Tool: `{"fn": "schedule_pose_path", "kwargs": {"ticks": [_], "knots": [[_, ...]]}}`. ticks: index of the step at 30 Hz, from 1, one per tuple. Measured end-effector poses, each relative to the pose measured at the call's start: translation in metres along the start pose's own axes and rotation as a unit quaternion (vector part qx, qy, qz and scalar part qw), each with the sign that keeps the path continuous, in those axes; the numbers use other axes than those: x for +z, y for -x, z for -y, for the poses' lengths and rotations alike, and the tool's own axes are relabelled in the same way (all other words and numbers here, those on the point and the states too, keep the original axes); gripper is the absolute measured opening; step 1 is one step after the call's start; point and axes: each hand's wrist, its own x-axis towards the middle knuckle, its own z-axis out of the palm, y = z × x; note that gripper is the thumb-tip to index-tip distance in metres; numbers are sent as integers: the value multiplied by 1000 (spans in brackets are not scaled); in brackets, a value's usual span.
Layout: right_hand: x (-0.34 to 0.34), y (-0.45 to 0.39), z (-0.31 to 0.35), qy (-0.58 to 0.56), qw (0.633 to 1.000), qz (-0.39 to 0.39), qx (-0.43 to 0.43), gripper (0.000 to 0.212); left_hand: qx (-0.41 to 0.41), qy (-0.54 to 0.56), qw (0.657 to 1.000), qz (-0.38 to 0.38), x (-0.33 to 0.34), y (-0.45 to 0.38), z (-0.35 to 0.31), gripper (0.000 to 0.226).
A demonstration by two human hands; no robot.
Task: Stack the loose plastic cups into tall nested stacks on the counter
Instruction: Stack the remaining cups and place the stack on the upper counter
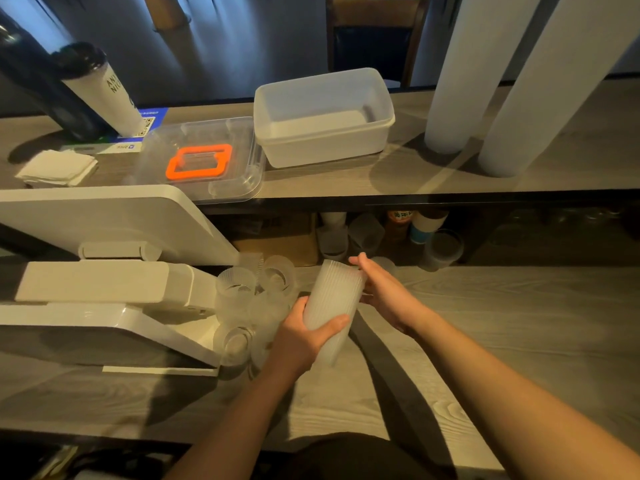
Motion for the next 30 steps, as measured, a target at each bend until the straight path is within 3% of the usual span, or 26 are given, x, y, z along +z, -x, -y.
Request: {"fn": "schedule_pose_path", "kwargs": {"ticks": [2,4,6,8,11,13,18,22,26,30], "knots": [[-5,-12,-9,39,993,-107,-7,59,-10,21,1000,-14,-3,-6,2,60],[-18,-26,-25,159,962,-221,-11,57,-18,46,998,-24,-6,-10,3,74],[-33,-38,-39,276,923,-267,-1,69,-25,58,998,-29,-9,-14,5,81],[-44,-47,-46,357,897,-261,18,88,-24,67,997,-30,-12,-17,7,75],[-51,-61,-54,404,886,-221,51,108,-29,78,996,-29,-14,-20,10,67],[-55,-68,-57,420,883,-200,60,110,-29,75,997,-22,-15,-21,12,65],[-63,-80,-53,469,866,-162,59,96,-37,45,998,-28,-17,-24,19,87],[-60,-79,-52,446,881,-149,42,79,-35,40,997,-47,-20,-26,22,89],[-51,-62,-49,268,952,-142,51,72,-32,35,998,-52,-22,-25,24,89],[-37,-36,-39,104,985,-130,39,60,-25,23,998,-48,-22,-22,26,93]]}}
